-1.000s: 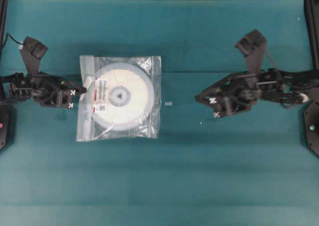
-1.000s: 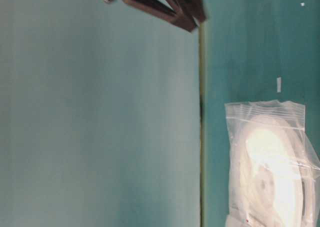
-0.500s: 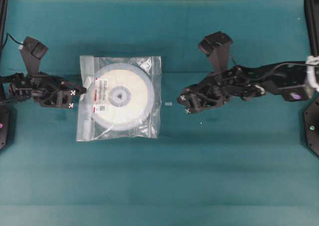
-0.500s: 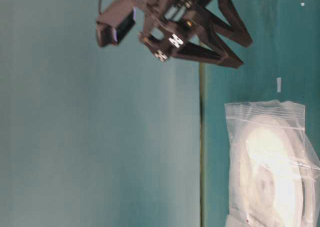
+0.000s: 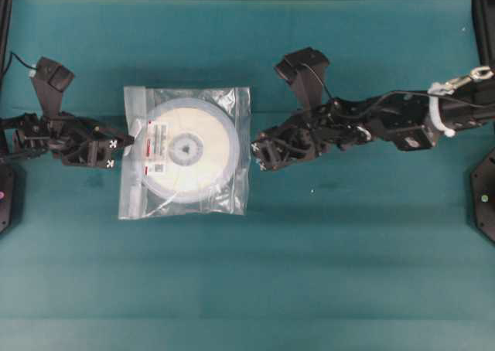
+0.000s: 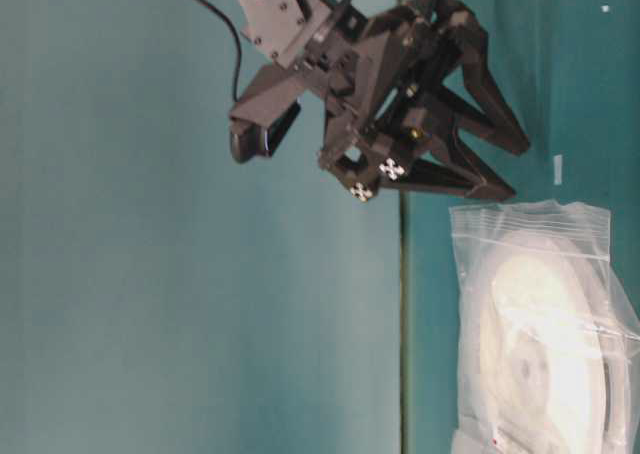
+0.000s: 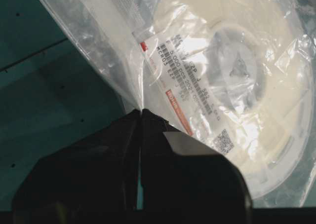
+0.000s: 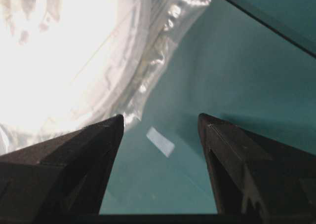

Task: Take out the reel from the clear zip bag.
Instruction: 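Reach the right gripper into the bag opening toward the reel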

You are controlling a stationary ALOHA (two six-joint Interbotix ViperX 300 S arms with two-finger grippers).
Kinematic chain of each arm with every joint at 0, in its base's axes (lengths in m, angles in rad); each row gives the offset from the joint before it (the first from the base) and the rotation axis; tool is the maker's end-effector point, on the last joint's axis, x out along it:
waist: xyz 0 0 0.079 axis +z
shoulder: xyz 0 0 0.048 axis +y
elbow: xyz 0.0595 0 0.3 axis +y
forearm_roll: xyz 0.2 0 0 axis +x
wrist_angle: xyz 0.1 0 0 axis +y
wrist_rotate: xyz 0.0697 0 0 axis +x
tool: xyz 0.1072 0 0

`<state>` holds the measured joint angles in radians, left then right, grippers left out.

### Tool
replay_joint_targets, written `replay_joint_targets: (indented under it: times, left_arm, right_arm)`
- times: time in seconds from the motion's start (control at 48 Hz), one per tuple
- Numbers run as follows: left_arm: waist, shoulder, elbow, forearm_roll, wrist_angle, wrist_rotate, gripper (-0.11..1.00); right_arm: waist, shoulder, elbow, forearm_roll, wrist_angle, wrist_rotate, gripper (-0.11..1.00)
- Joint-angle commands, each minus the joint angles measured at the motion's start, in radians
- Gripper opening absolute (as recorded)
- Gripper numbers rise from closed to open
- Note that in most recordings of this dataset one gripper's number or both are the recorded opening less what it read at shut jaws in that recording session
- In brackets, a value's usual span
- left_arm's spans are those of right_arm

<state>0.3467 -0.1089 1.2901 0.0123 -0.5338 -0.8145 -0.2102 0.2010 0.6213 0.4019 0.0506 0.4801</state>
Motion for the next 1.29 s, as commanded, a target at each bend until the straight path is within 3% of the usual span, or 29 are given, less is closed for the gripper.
replay_joint_targets:
  times: [0.0,0.312,0.625,0.916,1.125,1.271]
  left_arm:
    - [0.003,-0.005,-0.006,0.002,-0.005,0.003,-0.04]
    - [0.003,-0.006,-0.006,0.002,-0.005,0.003,-0.04]
    - [0.003,-0.006,-0.005,0.003,-0.005,0.003,-0.04]
    - [0.003,-0.008,-0.002,0.002,-0.005,0.003,-0.04]
    - [0.003,-0.009,0.0,0.002,-0.005,0.003,-0.04]
    - [0.003,-0.009,0.003,0.003,-0.005,0.003,-0.04]
  right_arm:
    - [0.003,0.005,-0.032,-0.003,-0.005,0.003,0.79]
    - [-0.002,0.005,-0.054,0.0,0.012,0.009,0.79]
    - [0.006,0.035,-0.161,0.002,0.13,0.009,0.79]
    - [0.005,0.049,-0.196,0.008,0.143,0.017,0.79]
    - [0.002,0.051,-0.199,0.011,0.144,0.081,0.79]
    - [0.015,0.054,-0.202,0.021,0.163,0.164,0.79]
